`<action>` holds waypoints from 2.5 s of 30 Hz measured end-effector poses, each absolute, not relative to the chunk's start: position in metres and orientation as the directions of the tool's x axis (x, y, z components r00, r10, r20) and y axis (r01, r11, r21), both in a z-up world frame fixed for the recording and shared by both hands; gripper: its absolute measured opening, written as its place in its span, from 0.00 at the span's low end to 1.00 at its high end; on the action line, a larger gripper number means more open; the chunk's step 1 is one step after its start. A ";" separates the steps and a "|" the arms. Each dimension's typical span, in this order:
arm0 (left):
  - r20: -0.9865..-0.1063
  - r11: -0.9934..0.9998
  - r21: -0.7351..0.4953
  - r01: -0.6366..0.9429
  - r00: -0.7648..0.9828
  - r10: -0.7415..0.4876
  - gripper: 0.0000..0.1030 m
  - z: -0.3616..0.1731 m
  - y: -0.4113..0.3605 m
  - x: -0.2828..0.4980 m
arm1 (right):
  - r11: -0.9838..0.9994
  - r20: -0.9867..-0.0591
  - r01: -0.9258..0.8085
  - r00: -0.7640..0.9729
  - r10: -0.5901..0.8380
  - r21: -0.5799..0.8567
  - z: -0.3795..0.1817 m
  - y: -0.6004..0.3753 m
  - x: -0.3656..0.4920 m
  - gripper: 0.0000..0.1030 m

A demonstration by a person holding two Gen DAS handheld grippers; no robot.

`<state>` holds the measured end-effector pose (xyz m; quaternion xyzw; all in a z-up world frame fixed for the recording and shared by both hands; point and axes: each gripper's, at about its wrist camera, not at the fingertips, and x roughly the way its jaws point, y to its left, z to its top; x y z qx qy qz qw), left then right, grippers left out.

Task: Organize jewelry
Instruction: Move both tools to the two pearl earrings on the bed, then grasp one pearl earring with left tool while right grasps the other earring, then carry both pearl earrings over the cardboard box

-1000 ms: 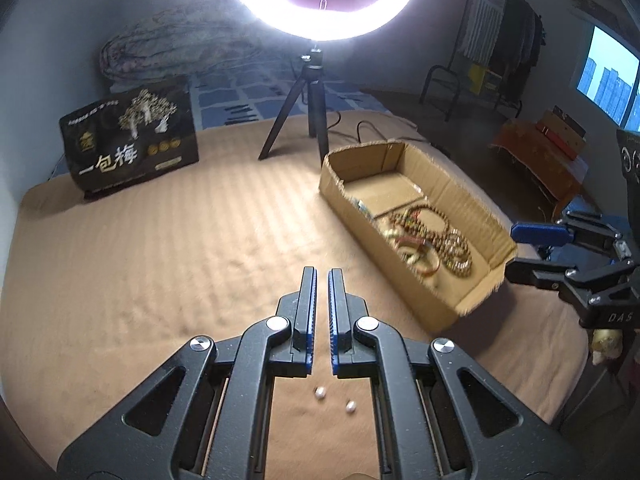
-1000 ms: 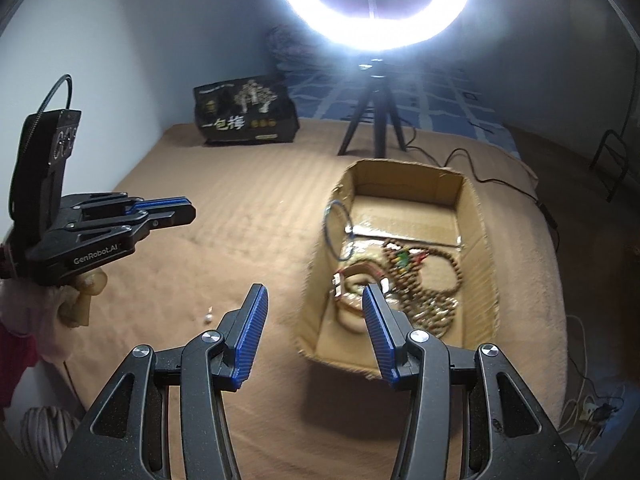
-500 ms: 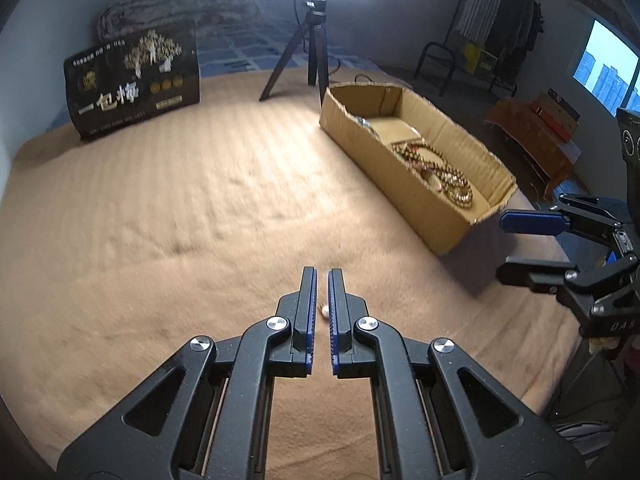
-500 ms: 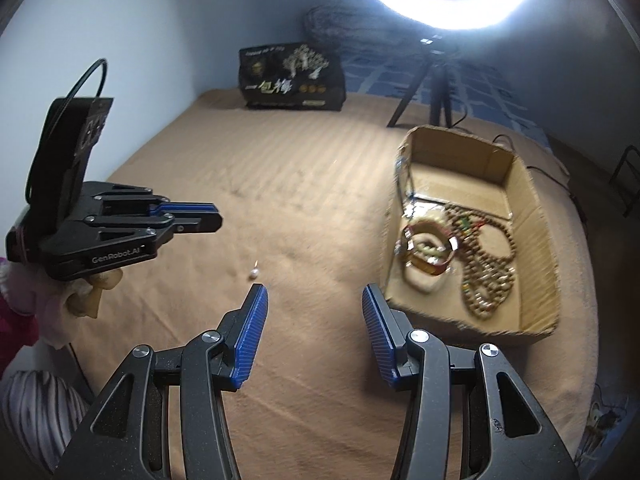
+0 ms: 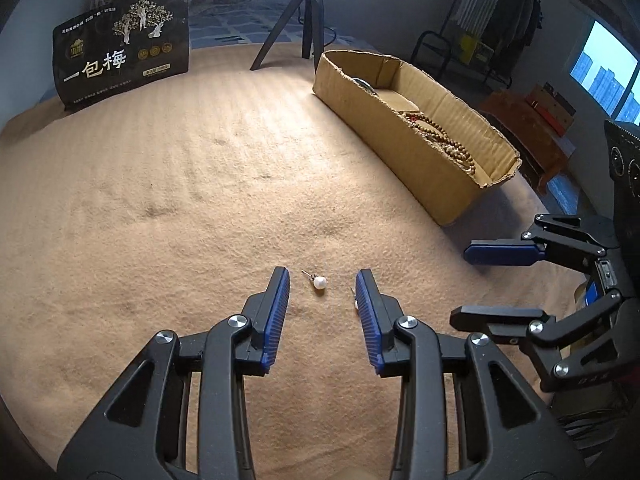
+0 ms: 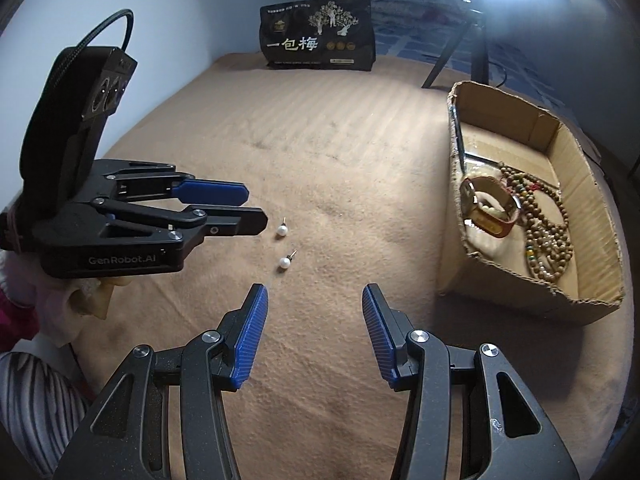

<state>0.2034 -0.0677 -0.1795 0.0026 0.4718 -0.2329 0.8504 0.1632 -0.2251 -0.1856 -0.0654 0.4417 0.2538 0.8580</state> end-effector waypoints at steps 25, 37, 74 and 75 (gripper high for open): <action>-0.831 0.890 -0.157 0.428 0.429 -0.353 0.17 -0.211 -0.081 0.212 | 0.842 -0.806 -0.522 0.437 0.399 0.134 -0.210 -0.201 0.178 0.37; -0.834 0.901 -0.131 0.414 0.445 -0.326 0.07 -0.216 -0.074 0.217 | 0.832 -0.814 -0.540 0.423 0.398 0.127 -0.219 -0.188 0.186 0.27; -0.776 0.892 -0.172 0.418 0.501 -0.384 0.07 -0.164 -0.082 0.202 | 0.887 -0.734 -0.451 0.569 0.372 0.100 -0.165 -0.239 0.171 0.06; -0.773 0.890 -0.171 0.422 0.503 -0.387 0.07 -0.161 -0.085 0.202 | 0.889 -0.729 -0.446 0.575 0.371 0.101 -0.163 -0.243 0.170 0.06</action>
